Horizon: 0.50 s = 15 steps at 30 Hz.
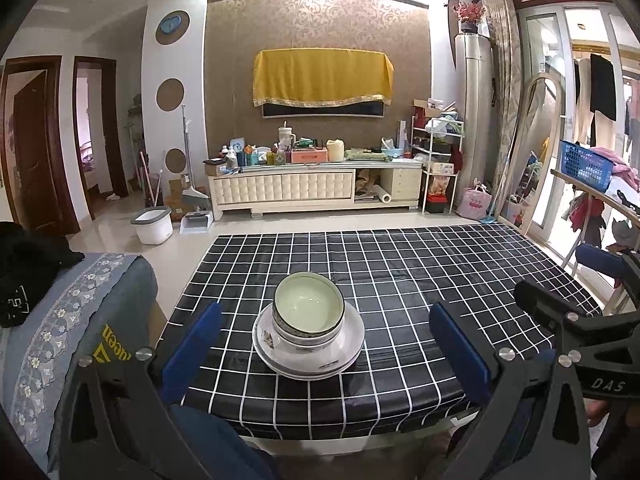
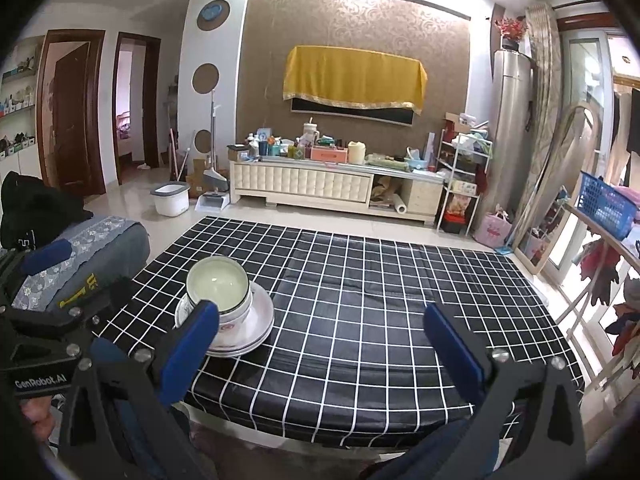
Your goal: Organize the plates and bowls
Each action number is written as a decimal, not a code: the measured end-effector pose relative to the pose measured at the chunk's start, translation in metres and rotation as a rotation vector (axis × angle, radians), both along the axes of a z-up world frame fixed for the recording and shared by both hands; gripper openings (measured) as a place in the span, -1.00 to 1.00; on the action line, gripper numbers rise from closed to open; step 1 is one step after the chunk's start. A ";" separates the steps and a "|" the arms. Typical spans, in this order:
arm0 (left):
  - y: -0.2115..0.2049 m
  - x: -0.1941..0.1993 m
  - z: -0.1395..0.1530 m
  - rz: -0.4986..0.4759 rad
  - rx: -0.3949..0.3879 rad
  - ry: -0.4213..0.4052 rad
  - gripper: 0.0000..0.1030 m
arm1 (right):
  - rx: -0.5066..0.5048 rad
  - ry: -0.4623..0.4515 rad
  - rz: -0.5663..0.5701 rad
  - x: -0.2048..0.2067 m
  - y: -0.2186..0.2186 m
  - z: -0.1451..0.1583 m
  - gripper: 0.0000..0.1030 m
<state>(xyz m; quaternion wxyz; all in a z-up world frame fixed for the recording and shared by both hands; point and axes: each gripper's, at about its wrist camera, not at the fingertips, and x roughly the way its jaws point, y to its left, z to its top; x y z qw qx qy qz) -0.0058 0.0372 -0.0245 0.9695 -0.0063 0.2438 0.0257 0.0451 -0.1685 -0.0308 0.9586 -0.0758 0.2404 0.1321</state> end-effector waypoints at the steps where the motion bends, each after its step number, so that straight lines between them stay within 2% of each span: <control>1: 0.000 0.000 -0.001 -0.001 -0.001 0.003 0.99 | 0.000 0.001 0.000 0.000 0.000 0.000 1.00; 15: 0.000 0.001 -0.003 -0.007 -0.016 0.015 0.99 | -0.002 0.006 -0.006 0.002 -0.001 -0.002 1.00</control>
